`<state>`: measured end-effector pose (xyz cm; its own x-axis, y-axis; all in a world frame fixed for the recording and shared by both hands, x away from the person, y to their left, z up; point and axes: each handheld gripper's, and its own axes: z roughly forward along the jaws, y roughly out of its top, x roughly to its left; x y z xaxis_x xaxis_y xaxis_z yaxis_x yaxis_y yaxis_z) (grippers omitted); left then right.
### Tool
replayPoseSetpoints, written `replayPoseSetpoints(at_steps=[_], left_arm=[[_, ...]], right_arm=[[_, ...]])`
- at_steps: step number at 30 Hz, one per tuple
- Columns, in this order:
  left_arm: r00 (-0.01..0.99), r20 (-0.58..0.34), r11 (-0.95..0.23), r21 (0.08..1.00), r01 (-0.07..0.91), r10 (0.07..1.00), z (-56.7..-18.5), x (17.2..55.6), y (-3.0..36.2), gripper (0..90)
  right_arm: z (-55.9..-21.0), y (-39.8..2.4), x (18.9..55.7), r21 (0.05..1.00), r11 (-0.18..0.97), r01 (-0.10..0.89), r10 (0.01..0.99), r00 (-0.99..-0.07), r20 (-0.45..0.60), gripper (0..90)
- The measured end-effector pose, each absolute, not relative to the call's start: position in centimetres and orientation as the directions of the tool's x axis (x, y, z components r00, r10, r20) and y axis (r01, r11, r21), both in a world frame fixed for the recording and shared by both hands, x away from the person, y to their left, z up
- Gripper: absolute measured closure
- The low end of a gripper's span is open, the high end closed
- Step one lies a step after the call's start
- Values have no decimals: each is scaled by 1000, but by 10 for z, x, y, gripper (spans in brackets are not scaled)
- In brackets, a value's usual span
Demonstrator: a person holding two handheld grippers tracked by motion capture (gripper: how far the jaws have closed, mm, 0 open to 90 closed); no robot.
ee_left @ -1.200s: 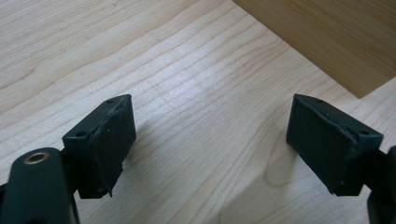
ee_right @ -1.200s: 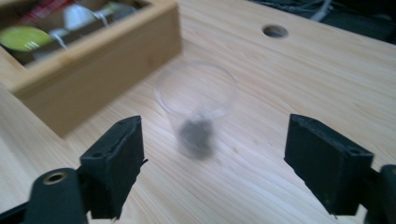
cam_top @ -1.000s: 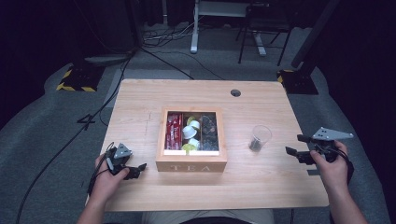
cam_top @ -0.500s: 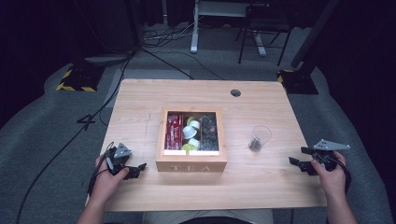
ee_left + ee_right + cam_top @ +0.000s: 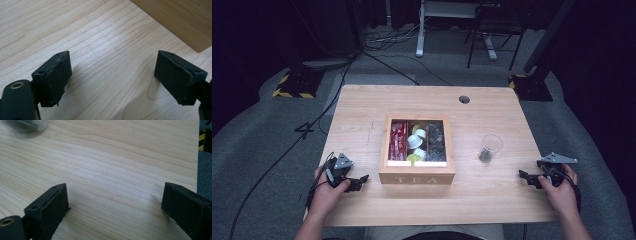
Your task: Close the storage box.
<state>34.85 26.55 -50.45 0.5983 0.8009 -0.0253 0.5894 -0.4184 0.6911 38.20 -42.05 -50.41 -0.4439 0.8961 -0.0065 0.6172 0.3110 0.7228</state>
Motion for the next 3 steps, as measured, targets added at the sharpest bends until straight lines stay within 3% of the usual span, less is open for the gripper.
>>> replayPoseSetpoints(at_steps=[3], left_arm=[[597, -26, -418, 691, 590, 802, -505, 348, 265, 149]], right_arm=[[-504, -421, 382, 723, 311, 617, 896, -444, -6, 68]])
